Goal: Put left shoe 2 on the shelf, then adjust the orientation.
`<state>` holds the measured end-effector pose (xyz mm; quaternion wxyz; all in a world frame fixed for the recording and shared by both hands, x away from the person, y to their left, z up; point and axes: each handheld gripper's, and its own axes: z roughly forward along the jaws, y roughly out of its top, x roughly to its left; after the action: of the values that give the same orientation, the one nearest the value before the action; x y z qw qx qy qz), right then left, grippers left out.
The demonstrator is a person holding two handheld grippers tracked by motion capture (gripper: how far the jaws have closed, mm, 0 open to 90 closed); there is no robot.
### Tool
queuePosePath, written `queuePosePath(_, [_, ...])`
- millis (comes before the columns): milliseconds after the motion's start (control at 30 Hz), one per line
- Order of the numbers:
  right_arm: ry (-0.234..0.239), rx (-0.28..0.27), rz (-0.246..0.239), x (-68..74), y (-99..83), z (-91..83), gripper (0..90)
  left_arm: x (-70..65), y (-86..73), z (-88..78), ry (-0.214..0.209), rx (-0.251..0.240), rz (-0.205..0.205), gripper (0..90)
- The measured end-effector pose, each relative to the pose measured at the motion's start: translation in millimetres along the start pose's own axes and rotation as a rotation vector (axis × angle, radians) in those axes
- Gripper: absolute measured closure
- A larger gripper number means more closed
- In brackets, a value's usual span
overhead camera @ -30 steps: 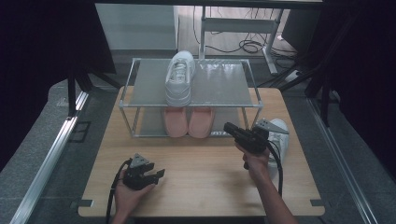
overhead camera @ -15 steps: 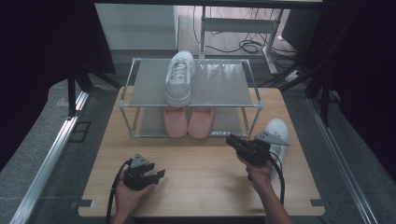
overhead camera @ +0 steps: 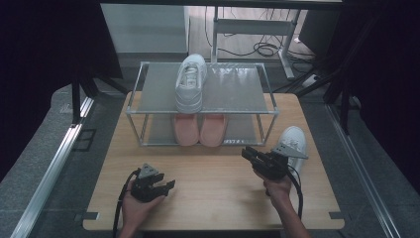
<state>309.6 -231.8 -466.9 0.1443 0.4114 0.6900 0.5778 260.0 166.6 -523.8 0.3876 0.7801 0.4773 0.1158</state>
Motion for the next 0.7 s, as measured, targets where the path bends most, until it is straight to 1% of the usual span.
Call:
queuePosePath(200, [-0.001, -0.002, -0.001, 0.3, -0.9, -0.9, 73.3, 0.0, -0.4, -0.6, 0.001, -0.001, -0.001, 45.7])
queuePosePath(333, [-0.014, 0.002, -0.018, 2.0, -1.8, -4.4, 73.3, -0.2, -0.6, -1.5, 0.000, -0.004, -0.002, 45.7])
queuePosePath(367, [-0.029, 0.011, -0.030, 2.3, -2.3, -7.9, 73.3, -0.1, -0.4, -1.4, 0.001, -0.004, -0.001, 45.7])
queuePosePath(533, [-0.043, 0.020, -0.026, 2.3, -3.6, -16.3, 75.1, 0.1, 0.9, 0.5, -0.001, 0.000, 0.001, 45.7])
queuePosePath(600, [-0.060, 0.029, -0.038, 2.6, -5.2, -21.4, 76.6, -0.5, 1.4, 1.0, -0.004, 0.001, 0.004, 45.6])
queuePosePath(700, [-0.072, 0.037, -0.039, 2.6, -7.0, -27.7, 79.0, -0.4, 1.7, 0.5, -0.006, -0.001, 0.004, 45.6])
